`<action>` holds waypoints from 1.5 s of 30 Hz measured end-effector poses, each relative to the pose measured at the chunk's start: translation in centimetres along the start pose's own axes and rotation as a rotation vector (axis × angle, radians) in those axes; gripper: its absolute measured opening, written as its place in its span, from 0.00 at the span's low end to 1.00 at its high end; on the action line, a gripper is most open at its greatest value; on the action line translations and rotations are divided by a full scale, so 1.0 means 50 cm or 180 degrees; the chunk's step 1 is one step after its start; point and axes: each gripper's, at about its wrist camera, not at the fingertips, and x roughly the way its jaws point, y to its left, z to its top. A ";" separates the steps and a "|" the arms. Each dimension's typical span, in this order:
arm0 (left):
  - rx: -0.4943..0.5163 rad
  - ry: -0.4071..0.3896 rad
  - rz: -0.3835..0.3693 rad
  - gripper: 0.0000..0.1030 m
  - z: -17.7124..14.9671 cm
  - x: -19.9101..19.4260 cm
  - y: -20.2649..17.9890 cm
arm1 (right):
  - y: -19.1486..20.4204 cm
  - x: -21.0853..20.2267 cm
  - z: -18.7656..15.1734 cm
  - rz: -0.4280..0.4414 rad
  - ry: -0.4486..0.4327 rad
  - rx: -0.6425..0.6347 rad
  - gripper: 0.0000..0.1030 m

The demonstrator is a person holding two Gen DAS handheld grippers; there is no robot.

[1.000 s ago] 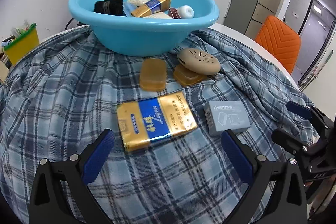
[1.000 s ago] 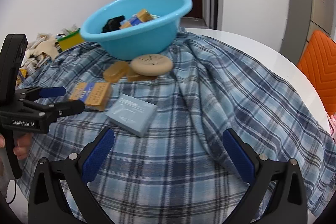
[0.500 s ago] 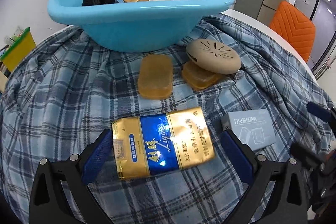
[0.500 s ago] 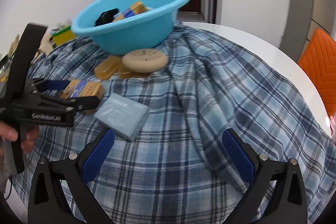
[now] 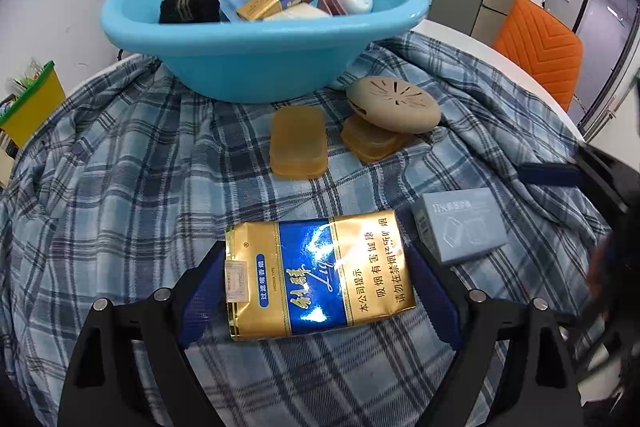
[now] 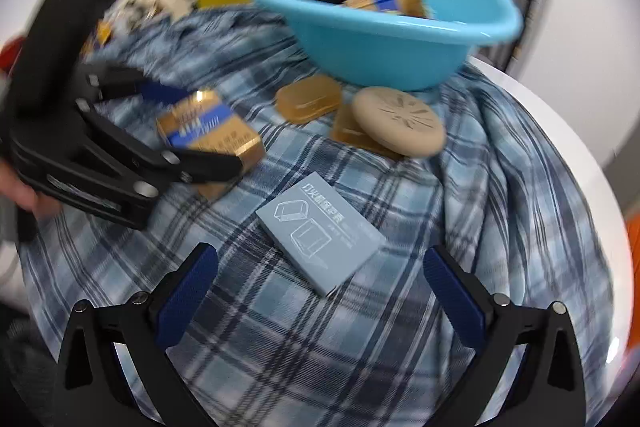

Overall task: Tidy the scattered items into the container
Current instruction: 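Lower the left gripper onto the gold-blue pack while the right gripper reaches the grey box, then grasp the gold-blue pack with the left gripper while the right gripper grasps the grey box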

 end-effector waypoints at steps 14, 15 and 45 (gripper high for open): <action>-0.0091 0.0091 -0.0021 0.87 -0.034 -0.007 0.009 | -0.031 0.060 0.016 0.0317 0.0194 0.0027 0.61; -0.0095 0.0099 -0.0026 0.87 -0.037 -0.007 0.009 | -0.035 0.058 0.015 0.0317 0.0172 0.0090 0.53; -0.0124 0.0201 0.0047 0.88 -0.081 0.002 -0.016 | 0.028 0.022 -0.027 -0.0005 -0.0158 0.0820 0.47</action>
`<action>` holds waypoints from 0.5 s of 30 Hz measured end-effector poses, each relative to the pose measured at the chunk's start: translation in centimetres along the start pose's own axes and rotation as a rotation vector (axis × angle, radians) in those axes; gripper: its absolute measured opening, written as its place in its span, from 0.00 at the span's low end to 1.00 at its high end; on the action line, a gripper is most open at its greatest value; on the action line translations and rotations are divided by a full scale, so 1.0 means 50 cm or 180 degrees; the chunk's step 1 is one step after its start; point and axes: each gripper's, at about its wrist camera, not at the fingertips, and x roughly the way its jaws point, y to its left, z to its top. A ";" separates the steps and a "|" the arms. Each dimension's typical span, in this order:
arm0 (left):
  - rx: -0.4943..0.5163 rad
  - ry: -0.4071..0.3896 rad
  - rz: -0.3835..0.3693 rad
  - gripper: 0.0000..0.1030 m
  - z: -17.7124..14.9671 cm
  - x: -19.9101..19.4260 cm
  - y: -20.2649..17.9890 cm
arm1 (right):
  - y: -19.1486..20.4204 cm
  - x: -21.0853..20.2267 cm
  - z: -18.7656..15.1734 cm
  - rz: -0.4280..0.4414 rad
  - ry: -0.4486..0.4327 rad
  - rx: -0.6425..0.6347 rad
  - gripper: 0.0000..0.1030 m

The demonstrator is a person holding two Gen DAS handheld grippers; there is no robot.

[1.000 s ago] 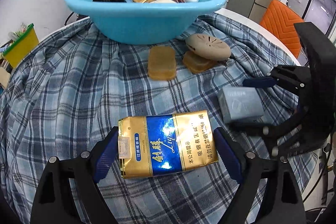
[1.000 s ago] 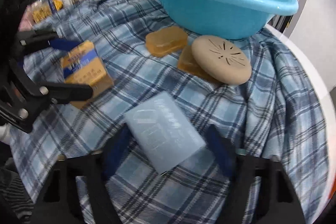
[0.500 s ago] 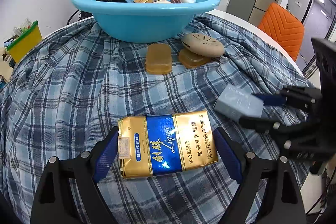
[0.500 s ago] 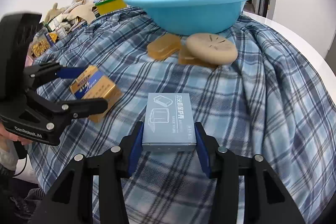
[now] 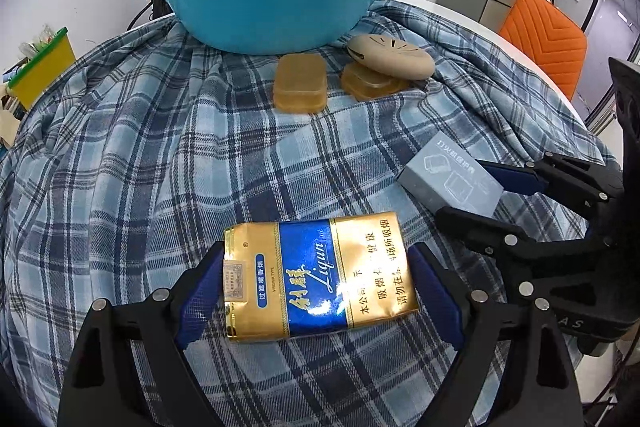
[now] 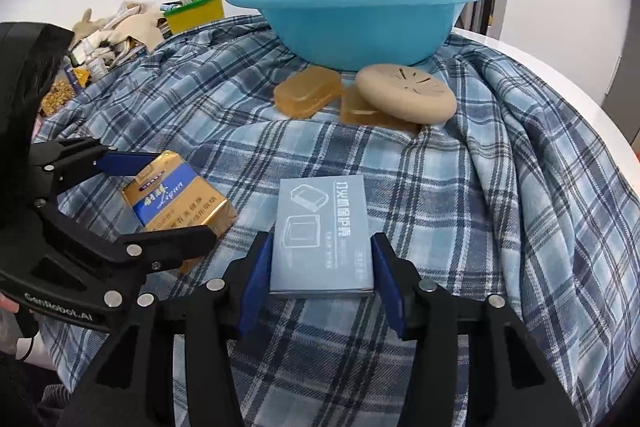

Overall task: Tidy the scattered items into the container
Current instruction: 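Grasp the gold-blue pack with the left gripper while the right gripper grasps the grey box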

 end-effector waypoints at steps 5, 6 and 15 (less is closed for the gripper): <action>-0.0003 0.0005 0.0009 0.89 0.001 0.006 0.003 | 0.004 0.003 0.001 -0.0072 -0.0003 -0.0050 0.44; 0.0017 -0.0010 0.0021 0.88 0.000 0.006 0.001 | 0.007 0.002 0.000 -0.0098 -0.0005 -0.0070 0.44; -0.0032 -0.0303 0.0156 0.85 0.001 -0.044 -0.002 | 0.016 -0.054 0.002 -0.0199 -0.0254 -0.0059 0.44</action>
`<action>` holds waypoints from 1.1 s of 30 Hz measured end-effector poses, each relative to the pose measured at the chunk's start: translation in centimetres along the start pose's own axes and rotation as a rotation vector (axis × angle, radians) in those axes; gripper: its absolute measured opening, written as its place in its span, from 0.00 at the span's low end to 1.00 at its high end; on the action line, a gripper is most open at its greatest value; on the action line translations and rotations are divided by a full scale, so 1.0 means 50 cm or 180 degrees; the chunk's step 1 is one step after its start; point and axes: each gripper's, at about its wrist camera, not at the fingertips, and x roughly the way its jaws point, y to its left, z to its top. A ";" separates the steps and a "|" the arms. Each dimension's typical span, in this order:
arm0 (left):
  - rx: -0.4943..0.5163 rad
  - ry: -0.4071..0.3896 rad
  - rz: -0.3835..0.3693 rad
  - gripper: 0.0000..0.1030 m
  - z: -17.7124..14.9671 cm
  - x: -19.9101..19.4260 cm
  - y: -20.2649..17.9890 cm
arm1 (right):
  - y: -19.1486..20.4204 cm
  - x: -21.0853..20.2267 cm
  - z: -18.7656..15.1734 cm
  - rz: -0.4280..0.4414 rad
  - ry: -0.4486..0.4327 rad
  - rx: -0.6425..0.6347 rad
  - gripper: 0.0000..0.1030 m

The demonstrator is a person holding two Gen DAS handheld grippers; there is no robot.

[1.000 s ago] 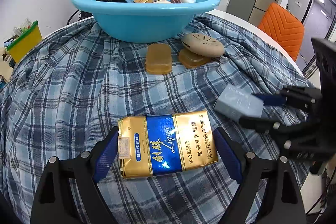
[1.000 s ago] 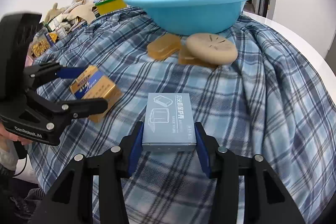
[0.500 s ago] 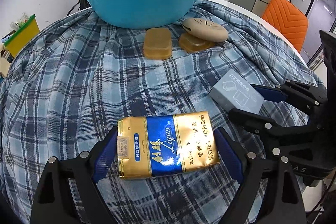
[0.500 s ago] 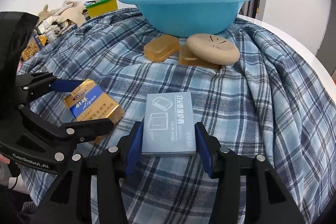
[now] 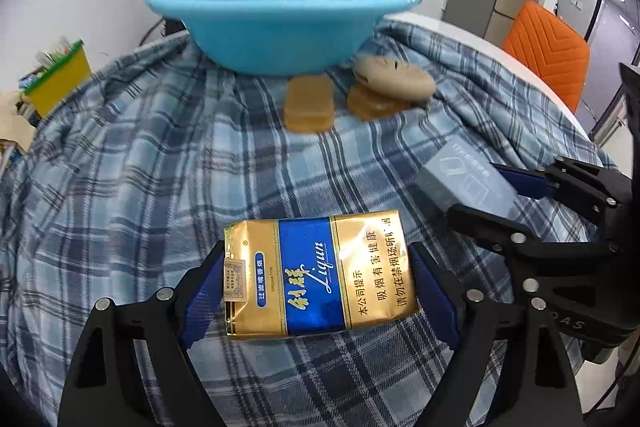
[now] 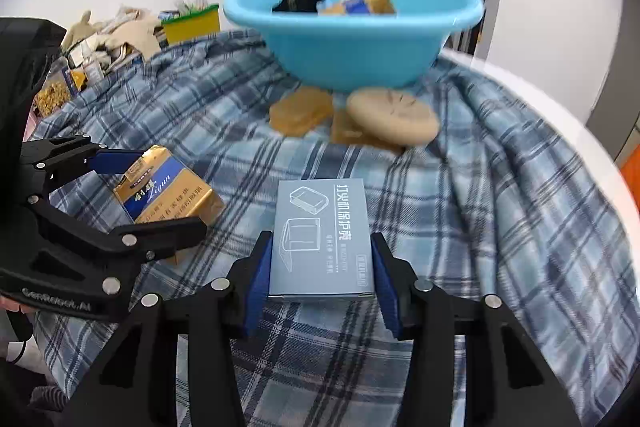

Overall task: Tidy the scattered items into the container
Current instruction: 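Grasp the gold-blue pack with the left gripper while the right gripper grasps the grey box, then lift and carry the gold-blue pack and grey box over the basin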

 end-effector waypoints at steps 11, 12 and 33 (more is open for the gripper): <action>-0.0224 -0.0530 0.0256 0.85 -0.018 -0.075 0.000 | 0.025 -0.105 0.007 -0.0354 -0.0536 0.0221 0.44; -0.0237 -0.0545 0.0261 0.85 -0.022 -0.079 0.000 | 0.025 -0.106 0.005 -0.0391 -0.0545 0.0241 0.44; -0.0326 -0.0686 0.0365 0.85 0.002 -0.128 0.030 | 0.002 -0.116 0.036 -0.0482 -0.0558 0.0301 0.44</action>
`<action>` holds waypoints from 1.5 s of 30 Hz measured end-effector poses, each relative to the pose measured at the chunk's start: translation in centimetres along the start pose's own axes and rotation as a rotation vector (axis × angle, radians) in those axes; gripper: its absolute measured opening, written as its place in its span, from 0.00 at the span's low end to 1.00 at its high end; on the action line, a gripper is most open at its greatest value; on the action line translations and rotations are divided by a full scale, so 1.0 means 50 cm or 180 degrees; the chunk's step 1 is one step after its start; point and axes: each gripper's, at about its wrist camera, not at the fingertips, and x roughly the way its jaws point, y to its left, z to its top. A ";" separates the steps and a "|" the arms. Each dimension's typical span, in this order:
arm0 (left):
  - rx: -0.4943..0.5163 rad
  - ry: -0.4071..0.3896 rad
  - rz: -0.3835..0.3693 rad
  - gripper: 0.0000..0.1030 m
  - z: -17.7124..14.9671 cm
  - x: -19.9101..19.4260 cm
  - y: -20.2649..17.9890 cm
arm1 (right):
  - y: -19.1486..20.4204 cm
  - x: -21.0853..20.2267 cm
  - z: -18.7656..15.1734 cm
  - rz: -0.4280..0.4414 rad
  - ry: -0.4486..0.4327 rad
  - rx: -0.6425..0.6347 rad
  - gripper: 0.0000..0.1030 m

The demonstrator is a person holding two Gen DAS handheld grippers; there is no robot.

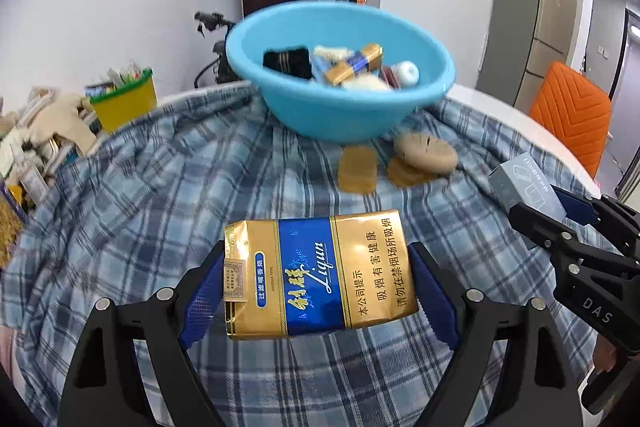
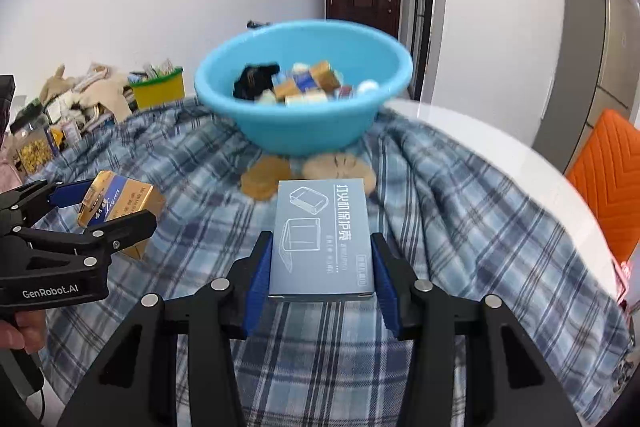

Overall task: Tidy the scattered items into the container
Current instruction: 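Lift and carry the gold-blue pack and grey box over the basin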

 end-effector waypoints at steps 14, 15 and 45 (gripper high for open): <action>-0.0031 -0.0687 0.0016 0.85 0.177 -0.125 0.015 | 0.001 -0.104 0.155 0.0024 -0.0623 0.0008 0.44; -0.0021 -0.0732 0.0009 0.85 0.189 -0.134 0.015 | 0.002 -0.113 0.168 0.0022 -0.0676 0.0004 0.44; 0.0015 -0.1062 -0.0057 0.85 0.300 -0.194 0.022 | -0.010 -0.166 0.285 0.0111 -0.1041 -0.0024 0.44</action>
